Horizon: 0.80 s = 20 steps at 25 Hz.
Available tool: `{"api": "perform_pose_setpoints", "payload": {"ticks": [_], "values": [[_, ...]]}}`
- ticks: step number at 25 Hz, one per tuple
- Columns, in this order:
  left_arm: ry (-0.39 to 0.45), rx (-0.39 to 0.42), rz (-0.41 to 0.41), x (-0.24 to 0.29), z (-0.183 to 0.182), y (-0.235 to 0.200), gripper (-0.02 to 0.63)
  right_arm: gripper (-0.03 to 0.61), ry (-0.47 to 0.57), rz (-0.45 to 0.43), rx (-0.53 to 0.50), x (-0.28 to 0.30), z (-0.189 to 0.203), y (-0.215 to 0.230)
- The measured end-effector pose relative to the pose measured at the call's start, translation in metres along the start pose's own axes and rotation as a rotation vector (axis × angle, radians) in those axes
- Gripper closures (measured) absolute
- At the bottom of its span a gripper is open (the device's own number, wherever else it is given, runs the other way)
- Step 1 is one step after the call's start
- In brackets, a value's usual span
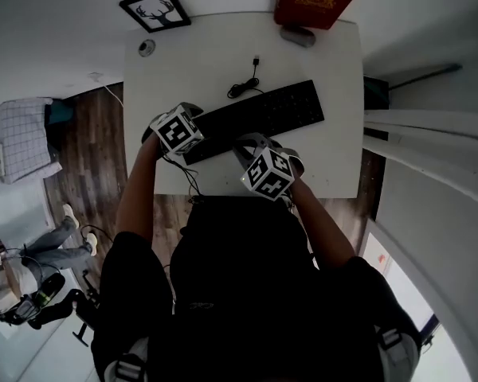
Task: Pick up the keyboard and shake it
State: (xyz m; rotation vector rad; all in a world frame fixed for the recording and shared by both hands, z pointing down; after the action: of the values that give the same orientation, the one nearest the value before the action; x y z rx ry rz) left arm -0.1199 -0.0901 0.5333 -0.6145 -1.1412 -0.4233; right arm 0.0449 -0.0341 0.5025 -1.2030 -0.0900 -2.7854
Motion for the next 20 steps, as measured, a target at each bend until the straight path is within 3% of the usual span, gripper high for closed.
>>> {"api": "perform_pose_setpoints", "payload": {"ticks": [6, 10, 15, 20], "values": [[-0.179, 0.069, 0.200, 0.035, -0.006, -0.013, 0.278, 0.557, -0.003, 0.026, 0.098, -0.010, 0.013, 0.012], [-0.223, 0.088, 0.201, 0.040, -0.011, -0.020, 0.333, 0.557, -0.013, 0.055, 0.125, -0.010, 0.014, 0.019], [-0.255, 0.095, 0.154, 0.041, -0.014, -0.015, 0.350, 0.555, -0.017, 0.055, 0.132, -0.002, 0.010, 0.021], [-0.181, 0.161, 0.042, 0.021, -0.019, 0.000, 0.362, 0.557, -0.039, 0.063, 0.110, -0.002, 0.013, 0.021]]}}
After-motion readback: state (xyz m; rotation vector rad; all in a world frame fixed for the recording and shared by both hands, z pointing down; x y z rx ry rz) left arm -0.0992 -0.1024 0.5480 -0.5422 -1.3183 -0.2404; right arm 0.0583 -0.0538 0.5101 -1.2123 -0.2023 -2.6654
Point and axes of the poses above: the fingertips, and each gripper's own axes: x forward along the fingers, y to its right, z out of its underside, the point moved 9 cm from there along -x, backward along the fingers, and after that the axes turned 6 degrees about -x, right-handed, at the moved point
